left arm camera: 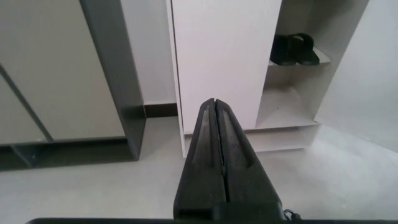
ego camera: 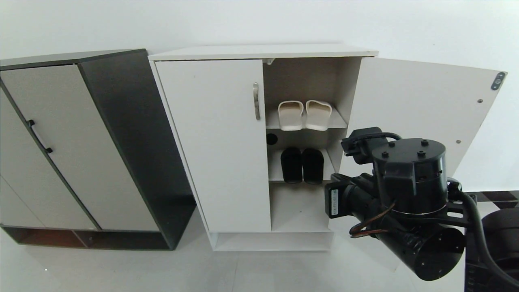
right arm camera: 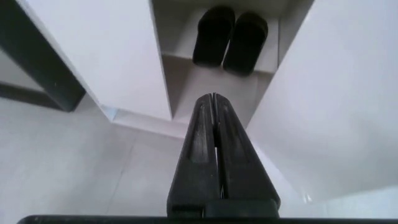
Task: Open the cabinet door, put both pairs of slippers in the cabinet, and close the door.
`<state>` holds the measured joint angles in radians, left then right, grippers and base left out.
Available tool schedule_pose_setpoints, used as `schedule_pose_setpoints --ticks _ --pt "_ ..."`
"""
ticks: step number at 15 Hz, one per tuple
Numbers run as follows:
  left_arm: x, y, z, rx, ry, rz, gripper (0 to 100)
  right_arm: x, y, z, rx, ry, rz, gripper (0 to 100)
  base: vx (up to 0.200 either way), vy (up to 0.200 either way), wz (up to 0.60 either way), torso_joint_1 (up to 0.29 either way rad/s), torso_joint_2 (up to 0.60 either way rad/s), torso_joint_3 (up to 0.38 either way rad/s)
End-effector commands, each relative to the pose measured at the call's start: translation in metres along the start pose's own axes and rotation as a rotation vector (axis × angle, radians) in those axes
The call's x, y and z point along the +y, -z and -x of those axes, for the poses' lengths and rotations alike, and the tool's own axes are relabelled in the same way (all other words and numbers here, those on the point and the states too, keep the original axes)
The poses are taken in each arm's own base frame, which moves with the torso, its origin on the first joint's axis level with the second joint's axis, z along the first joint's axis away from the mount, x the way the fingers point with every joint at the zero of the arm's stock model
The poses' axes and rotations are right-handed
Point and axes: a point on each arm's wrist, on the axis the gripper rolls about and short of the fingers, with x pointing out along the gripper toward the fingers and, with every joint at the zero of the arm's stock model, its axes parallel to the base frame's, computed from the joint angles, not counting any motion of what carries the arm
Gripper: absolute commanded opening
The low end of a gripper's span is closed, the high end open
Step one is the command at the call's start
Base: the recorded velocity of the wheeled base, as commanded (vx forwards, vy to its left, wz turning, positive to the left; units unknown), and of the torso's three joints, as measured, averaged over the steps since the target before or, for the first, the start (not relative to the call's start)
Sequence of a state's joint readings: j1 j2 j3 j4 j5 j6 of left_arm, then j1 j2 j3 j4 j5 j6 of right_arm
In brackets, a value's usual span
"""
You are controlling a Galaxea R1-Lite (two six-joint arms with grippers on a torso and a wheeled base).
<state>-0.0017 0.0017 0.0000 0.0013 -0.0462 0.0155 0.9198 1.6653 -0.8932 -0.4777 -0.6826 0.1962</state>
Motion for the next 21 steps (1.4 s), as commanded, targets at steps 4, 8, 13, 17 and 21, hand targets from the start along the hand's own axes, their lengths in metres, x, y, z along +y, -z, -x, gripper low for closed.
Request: schedule_pose_setpoints --ticks 4,8,13,17,21 --pt "0.0000 0.0000 0.0000 0.000 0.000 -0.001 0 0.0007 0.0051 -0.0025 0.014 0.004 0.011 0 0.000 0.000 0.00 0.000 0.00 0.000" --pt "0.0000 0.0000 0.0000 0.000 0.000 -0.001 0 -0.0012 0.0073 -0.0035 0.022 0.002 0.015 0 0.000 0.000 0.00 0.000 0.00 0.000" --pt "0.0000 0.0000 0.0000 0.000 0.000 -0.001 0 -0.0015 0.0072 -0.0037 0.017 0.001 0.010 0 0.000 0.000 0.00 0.000 0.00 0.000" --pt "0.0000 0.0000 0.0000 0.000 0.000 -0.001 0 -0.0006 0.0109 -0.0071 0.028 0.006 0.017 0 0.000 0.000 0.00 0.000 0.00 0.000" --pt "0.0000 0.0000 0.0000 0.000 0.000 -0.001 0 -0.0005 0.0113 -0.0075 0.029 0.006 0.018 0 0.000 0.000 0.00 0.001 -0.10 -0.100"
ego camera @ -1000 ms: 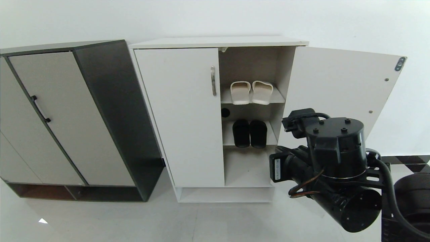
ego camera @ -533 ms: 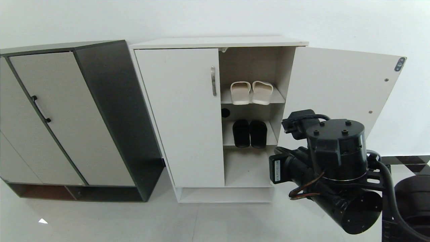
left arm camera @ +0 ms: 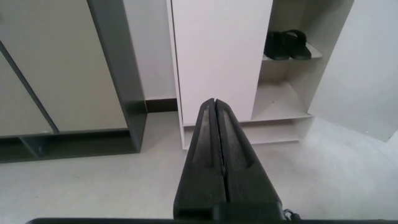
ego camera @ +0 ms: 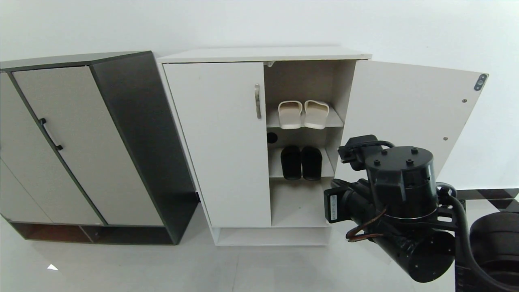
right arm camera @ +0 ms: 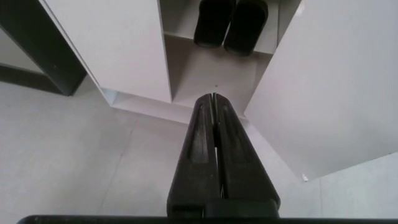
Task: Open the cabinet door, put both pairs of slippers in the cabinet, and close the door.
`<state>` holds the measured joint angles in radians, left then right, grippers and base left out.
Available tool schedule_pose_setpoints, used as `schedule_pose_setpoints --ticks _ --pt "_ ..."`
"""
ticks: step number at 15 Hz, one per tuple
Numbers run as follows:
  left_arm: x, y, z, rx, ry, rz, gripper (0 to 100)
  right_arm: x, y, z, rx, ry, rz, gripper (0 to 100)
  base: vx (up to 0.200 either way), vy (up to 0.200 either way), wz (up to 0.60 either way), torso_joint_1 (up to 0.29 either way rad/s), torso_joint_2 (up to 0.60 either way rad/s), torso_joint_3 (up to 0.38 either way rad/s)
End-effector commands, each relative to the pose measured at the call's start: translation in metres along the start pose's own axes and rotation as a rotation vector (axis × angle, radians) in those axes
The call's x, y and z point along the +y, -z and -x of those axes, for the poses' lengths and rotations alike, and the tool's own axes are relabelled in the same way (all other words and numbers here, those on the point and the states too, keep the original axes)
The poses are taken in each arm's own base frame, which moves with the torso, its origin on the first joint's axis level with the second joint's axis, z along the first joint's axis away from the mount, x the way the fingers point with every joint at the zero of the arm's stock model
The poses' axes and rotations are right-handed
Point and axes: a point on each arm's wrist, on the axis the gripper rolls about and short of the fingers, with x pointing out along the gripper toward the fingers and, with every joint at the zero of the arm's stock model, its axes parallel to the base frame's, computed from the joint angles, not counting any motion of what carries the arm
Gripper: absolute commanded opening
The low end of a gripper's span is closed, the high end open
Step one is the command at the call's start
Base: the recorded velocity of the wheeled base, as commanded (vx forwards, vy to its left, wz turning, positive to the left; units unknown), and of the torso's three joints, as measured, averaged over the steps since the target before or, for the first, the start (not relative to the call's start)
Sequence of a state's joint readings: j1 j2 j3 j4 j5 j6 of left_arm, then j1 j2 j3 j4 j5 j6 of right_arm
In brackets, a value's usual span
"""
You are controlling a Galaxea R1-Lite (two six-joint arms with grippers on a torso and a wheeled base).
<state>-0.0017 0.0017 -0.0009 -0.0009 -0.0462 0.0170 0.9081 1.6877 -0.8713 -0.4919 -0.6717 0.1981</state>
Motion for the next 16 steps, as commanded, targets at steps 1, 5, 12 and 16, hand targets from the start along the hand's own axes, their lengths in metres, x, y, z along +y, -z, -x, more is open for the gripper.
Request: schedule_pose_setpoints --ticks 1,5,12,16 --pt "0.0000 0.0005 -0.0001 0.003 0.000 0.000 0 0.0003 0.0008 -0.0006 0.003 0.002 0.003 0 0.000 0.000 0.00 0.012 -0.10 -0.315" --pt "0.0000 0.0005 -0.0001 0.003 0.000 0.000 0 -0.0004 0.0020 -0.0008 0.006 0.004 0.005 0 0.000 0.000 0.00 0.039 -0.43 -0.360" --pt "0.0000 0.0005 -0.0001 0.003 0.000 0.000 0 -0.0003 0.0030 -0.0011 0.010 0.005 0.008 0 0.000 0.000 0.00 0.127 -0.47 -0.340" --pt "0.0000 0.0005 -0.0001 0.003 0.000 0.000 0 0.0004 0.0046 -0.0024 0.014 0.006 0.012 0 0.000 0.000 0.00 0.164 -0.48 -0.315"
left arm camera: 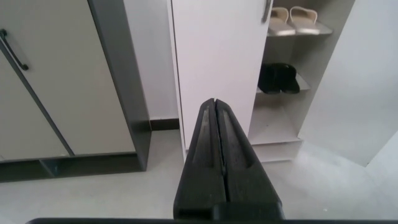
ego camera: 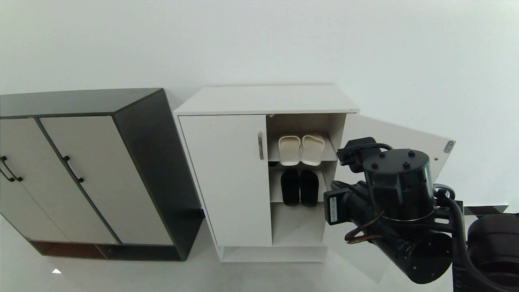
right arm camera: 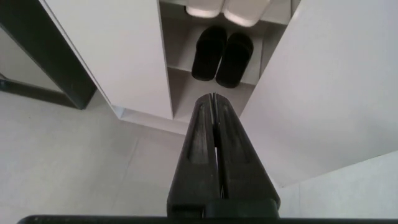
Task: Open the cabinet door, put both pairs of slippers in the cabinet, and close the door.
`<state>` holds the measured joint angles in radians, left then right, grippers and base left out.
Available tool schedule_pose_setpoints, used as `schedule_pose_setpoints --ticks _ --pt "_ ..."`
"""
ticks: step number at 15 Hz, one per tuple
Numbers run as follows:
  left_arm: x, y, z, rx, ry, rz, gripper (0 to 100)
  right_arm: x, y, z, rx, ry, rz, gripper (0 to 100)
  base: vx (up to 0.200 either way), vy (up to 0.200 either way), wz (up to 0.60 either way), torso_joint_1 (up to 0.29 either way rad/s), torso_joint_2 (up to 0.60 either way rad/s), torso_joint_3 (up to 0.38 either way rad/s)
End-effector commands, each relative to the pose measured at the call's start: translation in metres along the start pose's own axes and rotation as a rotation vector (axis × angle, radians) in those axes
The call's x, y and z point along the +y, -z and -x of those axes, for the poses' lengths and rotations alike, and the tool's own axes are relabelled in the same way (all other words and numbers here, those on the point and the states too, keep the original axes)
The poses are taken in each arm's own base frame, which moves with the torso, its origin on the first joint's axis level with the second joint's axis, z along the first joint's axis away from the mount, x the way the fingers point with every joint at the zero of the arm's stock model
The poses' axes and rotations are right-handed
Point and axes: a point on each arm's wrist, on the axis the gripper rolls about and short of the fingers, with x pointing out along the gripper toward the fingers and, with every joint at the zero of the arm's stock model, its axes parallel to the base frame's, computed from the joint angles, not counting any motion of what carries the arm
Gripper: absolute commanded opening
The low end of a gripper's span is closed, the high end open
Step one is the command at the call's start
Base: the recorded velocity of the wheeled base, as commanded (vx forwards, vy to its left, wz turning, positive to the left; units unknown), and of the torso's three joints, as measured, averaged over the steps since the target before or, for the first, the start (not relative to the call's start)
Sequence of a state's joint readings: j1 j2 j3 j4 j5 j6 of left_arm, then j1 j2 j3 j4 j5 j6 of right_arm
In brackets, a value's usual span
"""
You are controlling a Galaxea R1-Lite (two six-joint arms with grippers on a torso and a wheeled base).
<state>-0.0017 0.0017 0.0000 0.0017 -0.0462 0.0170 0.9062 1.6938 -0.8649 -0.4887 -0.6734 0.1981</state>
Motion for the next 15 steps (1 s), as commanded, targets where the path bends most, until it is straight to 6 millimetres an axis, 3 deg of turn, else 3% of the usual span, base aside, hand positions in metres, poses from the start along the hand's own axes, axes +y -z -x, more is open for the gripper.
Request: schedule_pose_setpoints --ticks 1,11,15 --pt "0.0000 0.0000 0.0000 0.000 0.000 0.000 0 0.0005 0.0017 -0.0008 0.004 0.000 0.003 0 0.000 0.000 0.00 0.173 -0.49 -0.315" --pt "0.0000 0.0000 0.0000 0.000 0.000 0.000 0 0.0002 0.0040 -0.0006 0.002 -0.016 0.001 0 0.000 0.000 0.00 0.213 -0.52 -0.308" --pt "0.0000 0.0000 0.0000 0.000 0.000 0.000 0 -0.0004 0.0048 -0.0008 0.004 -0.014 0.003 0 0.000 0.000 0.00 0.058 -0.15 -0.078"
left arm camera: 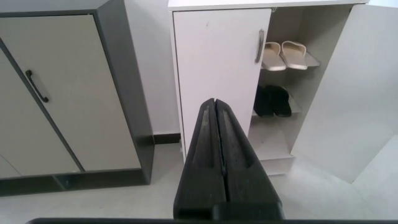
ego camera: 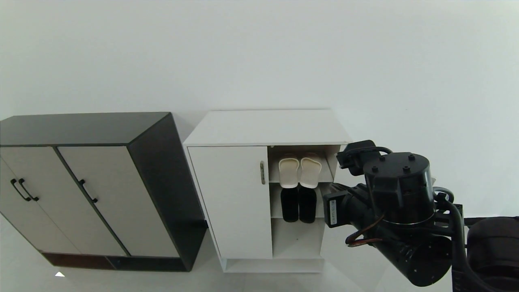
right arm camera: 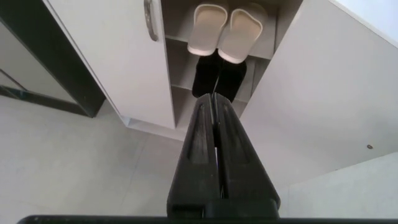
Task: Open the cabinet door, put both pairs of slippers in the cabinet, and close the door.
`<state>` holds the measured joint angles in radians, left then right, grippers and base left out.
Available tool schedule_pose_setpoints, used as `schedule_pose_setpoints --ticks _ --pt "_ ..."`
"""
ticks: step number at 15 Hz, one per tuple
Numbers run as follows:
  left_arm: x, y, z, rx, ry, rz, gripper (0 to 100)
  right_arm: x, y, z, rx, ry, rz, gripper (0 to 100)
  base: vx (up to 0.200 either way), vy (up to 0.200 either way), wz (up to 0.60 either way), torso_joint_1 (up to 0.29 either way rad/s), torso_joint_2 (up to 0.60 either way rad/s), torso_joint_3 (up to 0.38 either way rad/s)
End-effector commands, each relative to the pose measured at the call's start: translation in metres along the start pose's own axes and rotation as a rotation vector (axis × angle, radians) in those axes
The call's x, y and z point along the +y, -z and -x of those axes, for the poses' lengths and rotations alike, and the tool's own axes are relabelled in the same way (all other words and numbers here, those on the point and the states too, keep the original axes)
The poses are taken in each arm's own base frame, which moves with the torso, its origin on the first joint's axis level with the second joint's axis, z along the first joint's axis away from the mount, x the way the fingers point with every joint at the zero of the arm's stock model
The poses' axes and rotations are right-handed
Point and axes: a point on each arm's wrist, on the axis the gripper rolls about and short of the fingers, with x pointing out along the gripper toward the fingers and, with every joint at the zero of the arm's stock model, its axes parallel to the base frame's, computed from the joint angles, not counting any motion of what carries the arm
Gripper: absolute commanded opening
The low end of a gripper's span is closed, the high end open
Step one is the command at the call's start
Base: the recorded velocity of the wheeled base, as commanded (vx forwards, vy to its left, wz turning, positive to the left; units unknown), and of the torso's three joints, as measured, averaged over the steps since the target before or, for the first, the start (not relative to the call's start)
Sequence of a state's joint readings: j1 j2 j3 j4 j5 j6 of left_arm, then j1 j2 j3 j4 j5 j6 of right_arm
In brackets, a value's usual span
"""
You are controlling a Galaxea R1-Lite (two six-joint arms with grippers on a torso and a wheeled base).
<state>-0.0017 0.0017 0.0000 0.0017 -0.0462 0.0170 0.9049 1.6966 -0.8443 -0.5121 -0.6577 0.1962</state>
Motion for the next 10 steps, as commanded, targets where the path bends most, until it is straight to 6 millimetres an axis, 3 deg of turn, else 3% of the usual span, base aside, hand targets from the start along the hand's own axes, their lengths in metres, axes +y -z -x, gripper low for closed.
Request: schedule_pose_setpoints --ticks 1,4,10 --pt "0.0000 0.0000 0.0000 0.000 0.000 0.000 0 0.0002 0.0005 -0.0003 0.001 0.001 0.001 0 0.000 0.000 0.00 0.000 0.00 0.000" --pt "0.0000 0.0000 0.0000 0.000 0.000 0.000 0 0.0002 0.0005 -0.0003 0.001 0.001 0.003 0 0.000 0.000 0.00 0.000 0.00 0.000" --pt "0.0000 0.0000 0.0000 0.000 0.000 0.000 0 -0.0017 0.0036 -0.0031 0.013 0.007 0.010 0 0.000 0.000 -0.60 0.003 0.00 -0.002"
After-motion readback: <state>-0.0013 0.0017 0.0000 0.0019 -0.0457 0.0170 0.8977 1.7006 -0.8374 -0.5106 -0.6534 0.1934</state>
